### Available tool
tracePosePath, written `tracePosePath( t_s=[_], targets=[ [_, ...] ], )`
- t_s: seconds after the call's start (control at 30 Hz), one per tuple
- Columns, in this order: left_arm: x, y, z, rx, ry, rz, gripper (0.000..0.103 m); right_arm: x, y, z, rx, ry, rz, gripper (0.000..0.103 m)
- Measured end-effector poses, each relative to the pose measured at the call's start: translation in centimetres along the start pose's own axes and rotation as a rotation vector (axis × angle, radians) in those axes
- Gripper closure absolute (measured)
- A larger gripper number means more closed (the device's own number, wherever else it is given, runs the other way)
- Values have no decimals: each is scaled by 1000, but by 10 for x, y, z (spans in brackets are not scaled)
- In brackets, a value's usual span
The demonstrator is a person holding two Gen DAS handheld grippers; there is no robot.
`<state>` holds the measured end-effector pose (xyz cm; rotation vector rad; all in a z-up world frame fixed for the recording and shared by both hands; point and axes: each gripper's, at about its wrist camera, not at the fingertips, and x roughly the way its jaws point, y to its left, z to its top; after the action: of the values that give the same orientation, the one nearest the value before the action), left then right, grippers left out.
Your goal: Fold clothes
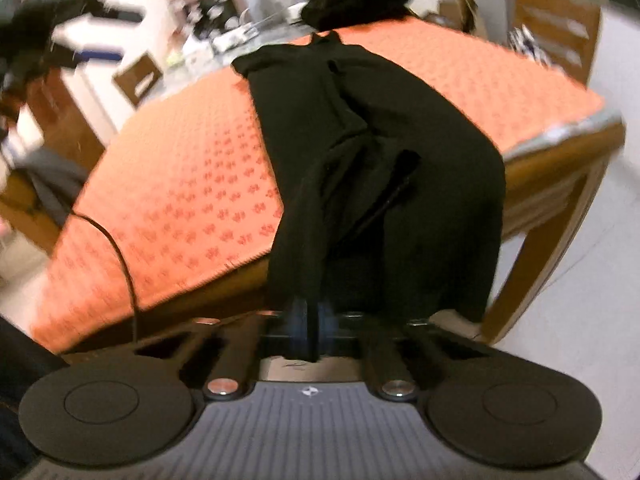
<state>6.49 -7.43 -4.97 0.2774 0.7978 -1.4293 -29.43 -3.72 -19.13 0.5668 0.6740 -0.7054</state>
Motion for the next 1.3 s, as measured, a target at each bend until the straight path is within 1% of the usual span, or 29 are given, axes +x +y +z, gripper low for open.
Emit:
tracePosePath(
  t_s=[0.07, 0.27, 0.3, 0.4, 0.5, 0.67, 0.73, 0.77, 0.87, 0.93, 1.07, 1.13, 1.23, 1.3],
  targets=[
    [1, -4, -2, 10, 4, -13, 19, -16, 0, 4, 1, -41, 8, 97],
    [16, -16, -10, 33, 27, -37, 19, -60, -42, 8, 153, -97, 17, 97],
    [19, -18, -12, 34, 34, -38, 19, -61, -53, 5, 194, -98, 17, 97],
    [29, -25, -17, 39, 61, -43, 19, -51, -85, -9, 268, -71, -8, 97],
    [38, -34, -21, 60, 85, -49, 19, -32, -105, -17, 300, -40, -17, 97],
    [56, -51, -26, 91, 123, -63, 19, 7, -132, -18, 295, -7, -33, 94],
    [65, -59, -28, 101, 136, -73, 19, 17, -139, -18, 279, 13, -43, 86],
    [69, -63, -29, 104, 141, -77, 19, 20, -143, -17, 267, 25, -50, 85],
    [81, -75, -31, 103, 149, -88, 19, 23, -154, -16, 229, 64, -80, 85],
    [88, -83, -32, 95, 150, -94, 19, 14, -163, -13, 231, 69, -61, 85],
    [101, -97, -32, 51, 136, -88, 19, -14, -179, 12, 196, 68, -2, 85],
    [107, -104, -30, 21, 128, -77, 19, -24, -187, 32, 159, 69, 31, 84],
    [113, -109, -22, -53, 114, -44, 19, -35, -199, 75, 73, 75, 84, 82],
    [114, -113, -16, -101, 88, -12, 19, -36, -206, 109, 9, 76, 131, 82]
  ],
)
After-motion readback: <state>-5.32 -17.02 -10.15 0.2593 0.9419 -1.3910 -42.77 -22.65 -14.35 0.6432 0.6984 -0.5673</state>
